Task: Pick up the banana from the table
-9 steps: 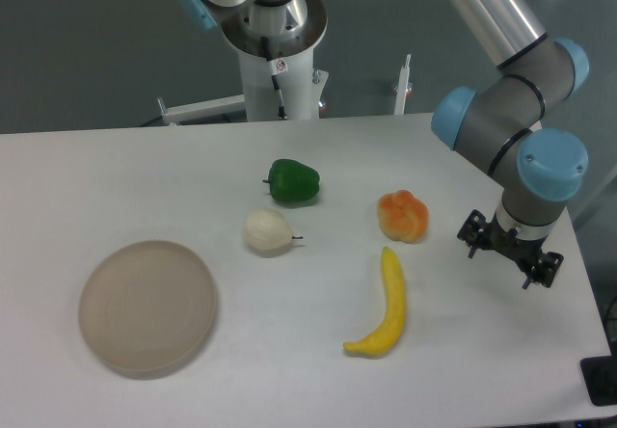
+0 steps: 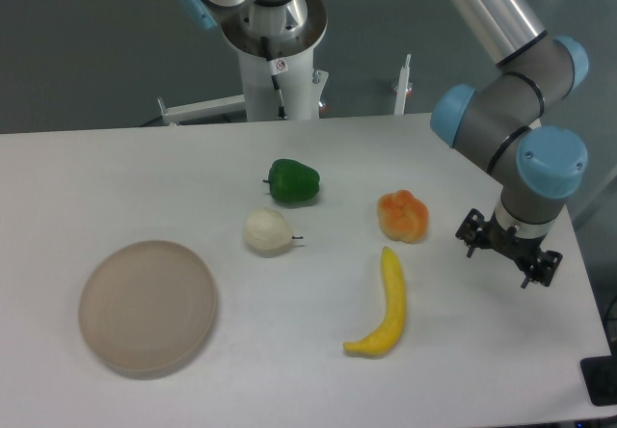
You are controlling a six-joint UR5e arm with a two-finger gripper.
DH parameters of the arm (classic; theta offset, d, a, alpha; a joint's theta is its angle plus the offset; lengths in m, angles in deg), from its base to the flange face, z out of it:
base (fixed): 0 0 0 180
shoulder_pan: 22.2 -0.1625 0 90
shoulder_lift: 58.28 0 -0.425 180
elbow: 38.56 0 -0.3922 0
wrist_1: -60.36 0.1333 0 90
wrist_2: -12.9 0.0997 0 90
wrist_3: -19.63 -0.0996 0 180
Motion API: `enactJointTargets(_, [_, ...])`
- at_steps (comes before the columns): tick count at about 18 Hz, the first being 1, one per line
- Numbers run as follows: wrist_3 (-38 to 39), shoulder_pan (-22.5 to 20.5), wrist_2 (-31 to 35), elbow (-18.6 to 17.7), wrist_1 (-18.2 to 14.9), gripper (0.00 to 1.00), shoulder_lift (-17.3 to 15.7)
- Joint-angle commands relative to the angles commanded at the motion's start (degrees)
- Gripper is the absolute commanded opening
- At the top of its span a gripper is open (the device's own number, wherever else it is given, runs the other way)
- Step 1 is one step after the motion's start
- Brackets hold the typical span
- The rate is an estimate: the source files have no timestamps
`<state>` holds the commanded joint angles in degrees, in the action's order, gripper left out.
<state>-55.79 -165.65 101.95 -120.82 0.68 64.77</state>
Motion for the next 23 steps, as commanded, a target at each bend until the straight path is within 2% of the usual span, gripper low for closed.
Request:
enactJointTargets(2, [2.5, 0.6, -2.6, -2.2, 0.1, 1.0, -1.8])
enactJointTargets(4, [5.3, 3.2, -3.3, -3.0, 0.1, 1.0, -2.8])
enactJointTargets(7, [11.7, 6.8, -3.1, -3.1, 0.2, 1.0, -2.6])
enactJointTargets(10, [14.8, 8.3, -2.9, -4.2, 0.6, 1.0, -2.1])
enactJointTargets(12, [19.4, 8.7, -3.0, -3.8, 0.9, 1.0, -0.6])
enactJointTargets(13, [21.7, 9.7, -2.9, -2.2, 1.0, 1.0, 0.9])
enactJointTargets(17, [28.5, 11.2, -2.7, 0.2, 3.3, 1.0, 5.0])
enactJointTargets(20, [28.7, 11.7, -2.6, 1.5, 3.3, 1.0, 7.2])
enactJointTargets(23, [28.6, 11.9, -2.6, 1.7, 3.3, 1.0, 7.4])
